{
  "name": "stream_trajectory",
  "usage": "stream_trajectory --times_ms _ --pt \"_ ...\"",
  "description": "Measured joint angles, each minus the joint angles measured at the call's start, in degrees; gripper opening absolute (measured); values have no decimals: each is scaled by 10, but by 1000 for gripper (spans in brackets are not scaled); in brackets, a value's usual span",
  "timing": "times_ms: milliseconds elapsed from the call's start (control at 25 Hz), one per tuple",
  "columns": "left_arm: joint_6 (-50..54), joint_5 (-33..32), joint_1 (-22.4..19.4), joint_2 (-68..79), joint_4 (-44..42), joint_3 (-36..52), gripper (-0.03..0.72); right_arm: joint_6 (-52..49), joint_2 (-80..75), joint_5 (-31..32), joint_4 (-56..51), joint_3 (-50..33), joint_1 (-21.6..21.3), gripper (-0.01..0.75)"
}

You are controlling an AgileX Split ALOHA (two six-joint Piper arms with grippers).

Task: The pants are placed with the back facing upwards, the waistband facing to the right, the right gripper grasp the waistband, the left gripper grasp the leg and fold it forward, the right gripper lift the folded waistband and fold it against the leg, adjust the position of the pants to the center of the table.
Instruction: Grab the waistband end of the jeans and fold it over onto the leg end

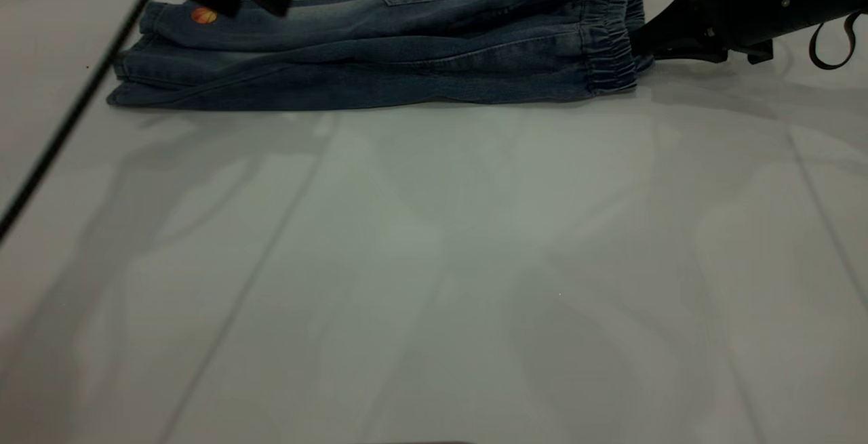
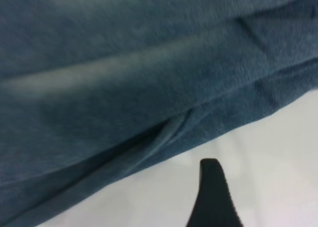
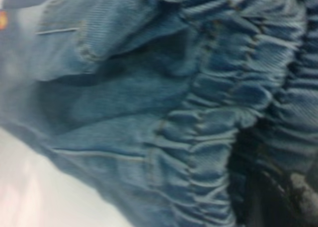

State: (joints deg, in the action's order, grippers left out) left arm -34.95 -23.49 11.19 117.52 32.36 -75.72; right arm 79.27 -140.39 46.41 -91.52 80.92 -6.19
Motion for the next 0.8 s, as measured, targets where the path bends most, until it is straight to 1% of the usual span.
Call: stream_trajectory --times_ms 360,560,640,720,800 --pt "-1 78 49 60 2 0 455 -65 0 77 57 45 -24 25" --pt "-3 156 84 75 4 0 455 -107 24 90 104 63 -52 25" --pt "-3 181 98 83 4 -4 455 -113 37 94 119 64 -57 25" --pt "-3 193 108 91 4 -14 455 -121 44 97 128 65 -58 29" --pt "-3 195 115 96 4 -26 455 -138 44 98 140 66 -56 55"
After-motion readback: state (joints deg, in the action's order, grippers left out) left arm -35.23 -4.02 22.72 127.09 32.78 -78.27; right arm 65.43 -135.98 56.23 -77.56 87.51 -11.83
